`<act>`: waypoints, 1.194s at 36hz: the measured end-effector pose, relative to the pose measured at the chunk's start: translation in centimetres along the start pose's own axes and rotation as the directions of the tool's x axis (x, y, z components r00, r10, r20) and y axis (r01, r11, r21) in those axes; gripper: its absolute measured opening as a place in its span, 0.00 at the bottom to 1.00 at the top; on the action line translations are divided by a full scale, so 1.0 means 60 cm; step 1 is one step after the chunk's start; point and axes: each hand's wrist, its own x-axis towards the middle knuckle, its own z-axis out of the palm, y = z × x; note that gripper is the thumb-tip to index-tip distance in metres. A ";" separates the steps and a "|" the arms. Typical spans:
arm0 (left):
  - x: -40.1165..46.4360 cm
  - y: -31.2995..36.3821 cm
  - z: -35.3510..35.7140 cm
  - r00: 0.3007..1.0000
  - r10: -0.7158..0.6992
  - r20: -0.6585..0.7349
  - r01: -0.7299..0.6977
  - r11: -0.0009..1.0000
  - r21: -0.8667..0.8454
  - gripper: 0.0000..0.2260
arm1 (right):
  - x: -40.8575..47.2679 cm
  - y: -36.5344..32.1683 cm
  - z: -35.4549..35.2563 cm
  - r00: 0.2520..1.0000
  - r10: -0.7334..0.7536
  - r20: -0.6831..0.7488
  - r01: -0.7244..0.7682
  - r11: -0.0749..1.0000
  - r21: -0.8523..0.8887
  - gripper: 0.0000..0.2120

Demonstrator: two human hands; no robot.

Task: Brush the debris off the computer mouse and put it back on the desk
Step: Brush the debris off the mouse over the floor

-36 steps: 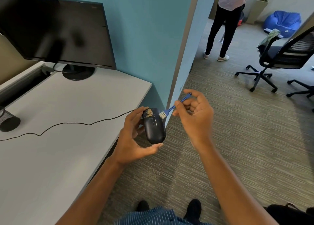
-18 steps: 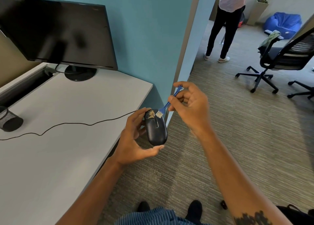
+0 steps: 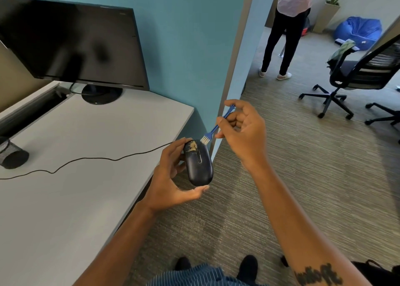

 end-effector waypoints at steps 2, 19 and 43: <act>0.000 0.000 0.000 1.000 -0.003 -0.002 0.003 1.000 -0.005 0.57 | -0.004 0.003 -0.005 0.994 -0.018 0.103 0.014 0.999 0.041 0.18; -0.002 -0.002 -0.001 1.000 -0.016 0.003 0.016 1.000 -0.022 0.55 | -0.004 0.019 0.006 0.993 0.003 -0.120 -0.007 1.000 -0.029 0.18; -0.008 -0.002 -0.005 1.000 -0.019 -0.011 0.020 0.996 0.085 0.54 | -0.033 0.027 0.000 0.653 0.634 0.414 -0.681 0.731 -0.045 0.14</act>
